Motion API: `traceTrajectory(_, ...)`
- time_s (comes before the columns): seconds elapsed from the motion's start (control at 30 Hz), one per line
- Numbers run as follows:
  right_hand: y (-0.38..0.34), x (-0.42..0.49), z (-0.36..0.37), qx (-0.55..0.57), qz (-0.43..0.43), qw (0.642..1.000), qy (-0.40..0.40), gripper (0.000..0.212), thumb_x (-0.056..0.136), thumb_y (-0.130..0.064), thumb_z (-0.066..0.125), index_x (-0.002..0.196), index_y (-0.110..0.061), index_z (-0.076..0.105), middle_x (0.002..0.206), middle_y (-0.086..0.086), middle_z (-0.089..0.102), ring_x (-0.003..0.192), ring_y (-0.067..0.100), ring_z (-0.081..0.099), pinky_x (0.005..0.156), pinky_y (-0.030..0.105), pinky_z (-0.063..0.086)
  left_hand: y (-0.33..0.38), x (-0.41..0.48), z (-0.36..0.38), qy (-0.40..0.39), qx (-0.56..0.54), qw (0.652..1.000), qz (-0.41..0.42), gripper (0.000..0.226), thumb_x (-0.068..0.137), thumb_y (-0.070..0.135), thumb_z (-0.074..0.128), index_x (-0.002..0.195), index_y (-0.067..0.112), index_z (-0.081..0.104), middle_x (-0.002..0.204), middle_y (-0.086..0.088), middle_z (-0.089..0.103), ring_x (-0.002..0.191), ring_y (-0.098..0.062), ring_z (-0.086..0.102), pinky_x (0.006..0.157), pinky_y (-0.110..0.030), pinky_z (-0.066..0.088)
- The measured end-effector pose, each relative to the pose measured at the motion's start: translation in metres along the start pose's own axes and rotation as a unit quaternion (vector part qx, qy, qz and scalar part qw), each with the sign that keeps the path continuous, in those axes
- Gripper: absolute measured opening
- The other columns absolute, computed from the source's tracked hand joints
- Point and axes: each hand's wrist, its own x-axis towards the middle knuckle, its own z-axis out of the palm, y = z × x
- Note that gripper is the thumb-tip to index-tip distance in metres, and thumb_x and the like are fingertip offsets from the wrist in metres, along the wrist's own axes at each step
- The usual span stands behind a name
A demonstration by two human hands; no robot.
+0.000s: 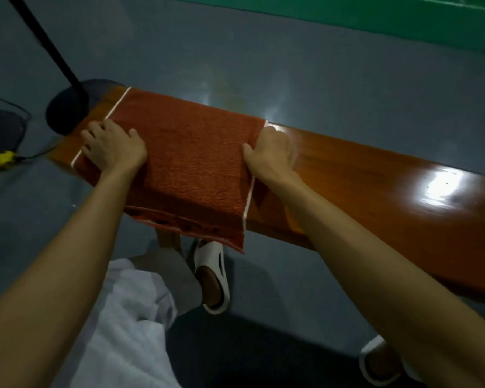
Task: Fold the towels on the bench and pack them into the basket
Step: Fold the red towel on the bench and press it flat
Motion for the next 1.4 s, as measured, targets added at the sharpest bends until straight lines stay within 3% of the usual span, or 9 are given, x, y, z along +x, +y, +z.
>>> traceTrajectory(0.17, 0.001, -0.003, -0.003, -0.007, -0.001, 1.000, 0.006, 0.015, 0.092, -0.017, 0.055, 0.099, -0.009, 0.065, 0.106, 0.014, 0.069, 0.099, 0.036, 0.066, 0.077, 0.039, 0.054, -0.005, 0.012, -0.010, -0.018, -0.016, 0.999, -0.045, 0.052, 0.099, 0.030, 0.057, 0.140, 0.001, 0.047, 0.149, -0.024, 0.041, 0.137, -0.044, 0.040, 0.114, -0.056, 0.035)
traceTrajectory(0.33, 0.036, -0.015, -0.014, -0.042, -0.004, 0.998, 0.045, 0.029, 0.089, -0.016, 0.052, 0.112, -0.001, 0.063, 0.110, 0.017, 0.066, 0.102, 0.038, 0.064, 0.082, 0.043, 0.052, 0.016, -0.006, -0.017, -0.106, -0.092, 0.990, -0.001, 0.008, 0.088, 0.008, 0.063, 0.095, 0.007, 0.068, 0.087, -0.007, 0.062, 0.075, -0.024, 0.059, 0.067, -0.038, 0.051)
traceTrajectory(0.5, 0.105, -0.028, -0.057, -0.019, 0.054, 0.996, 0.062, 0.018, 0.082, -0.026, 0.062, 0.088, -0.009, 0.059, 0.090, 0.015, 0.065, 0.086, 0.038, 0.064, 0.066, 0.035, 0.040, 0.065, -0.050, -0.021, -0.186, -0.154, 0.969, 0.046, 0.015, 0.078, 0.019, 0.076, 0.082, 0.004, 0.072, 0.089, -0.016, 0.072, 0.090, -0.035, 0.067, 0.080, -0.042, 0.056)
traceTrajectory(0.7, 0.213, -0.051, -0.117, 0.122, 0.154, 0.980, 0.023, 0.012, 0.066, -0.013, 0.066, 0.058, -0.013, 0.056, 0.060, 0.006, 0.066, 0.063, 0.027, 0.070, 0.062, 0.035, 0.058, 0.138, -0.115, -0.006, -0.318, -0.255, 0.912, 0.045, 0.027, 0.070, 0.013, 0.086, 0.090, 0.009, 0.068, 0.089, -0.013, 0.071, 0.079, -0.028, 0.068, 0.070, -0.037, 0.059)
traceTrajectory(0.87, 0.295, -0.072, -0.143, 0.205, 0.185, 0.960, 0.054, 0.022, 0.068, -0.001, 0.073, 0.070, -0.021, 0.062, 0.070, 0.003, 0.069, 0.068, 0.026, 0.072, 0.063, 0.039, 0.058, 0.173, -0.133, 0.036, -0.325, -0.360, 0.874, 0.010, 0.041, 0.057, 0.014, 0.078, 0.091, 0.028, 0.060, 0.102, -0.020, 0.072, 0.093, -0.037, 0.073, 0.083, -0.055, 0.061)
traceTrajectory(1.07, 0.345, -0.091, -0.166, 0.245, 0.219, 0.937, 0.121, 0.025, 0.079, 0.008, 0.065, 0.096, -0.011, 0.070, 0.080, 0.002, 0.064, 0.066, 0.013, 0.059, 0.057, 0.020, 0.050, 0.201, -0.188, 0.020, -0.363, -0.347, 0.864, 0.039, 0.040, 0.062, 0.001, 0.085, 0.094, 0.019, 0.067, 0.095, -0.016, 0.072, 0.082, -0.031, 0.071, 0.068, -0.039, 0.057)
traceTrajectory(1.17, 0.364, -0.099, -0.177, 0.224, 0.238, 0.933, 0.149, 0.023, 0.067, -0.012, 0.071, 0.080, -0.030, 0.070, 0.085, 0.001, 0.070, 0.076, 0.022, 0.069, 0.073, 0.039, 0.061, 0.205, -0.201, 0.024, -0.407, -0.330, 0.849, 0.062, 0.044, 0.073, -0.009, 0.080, 0.109, 0.010, 0.063, 0.099, -0.015, 0.069, 0.076, -0.026, 0.068, 0.054, -0.031, 0.053)
traceTrajectory(1.3, 0.381, -0.107, -0.180, 0.178, 0.239, 0.947, 0.118, 0.021, 0.056, -0.027, 0.070, 0.077, -0.029, 0.068, 0.081, 0.002, 0.072, 0.074, 0.026, 0.072, 0.074, 0.049, 0.062, 0.200, -0.203, 0.030, -0.402, -0.247, 0.875, 0.113, 0.036, 0.077, 0.002, 0.082, 0.103, 0.015, 0.061, 0.097, -0.017, 0.070, 0.076, -0.028, 0.069, 0.060, -0.039, 0.059)
traceTrajectory(1.4, 0.371, -0.111, -0.176, 0.054, 0.194, 0.973, 0.109, 0.020, 0.071, -0.027, 0.074, 0.090, -0.024, 0.068, 0.094, 0.006, 0.068, 0.088, 0.027, 0.067, 0.081, 0.041, 0.058, 0.196, -0.209, 0.033, -0.264, -0.105, 0.924, 0.256, 0.033, 0.080, 0.029, 0.079, 0.104, 0.017, 0.060, 0.098, -0.011, 0.069, 0.092, -0.032, 0.066, 0.081, -0.048, 0.058)
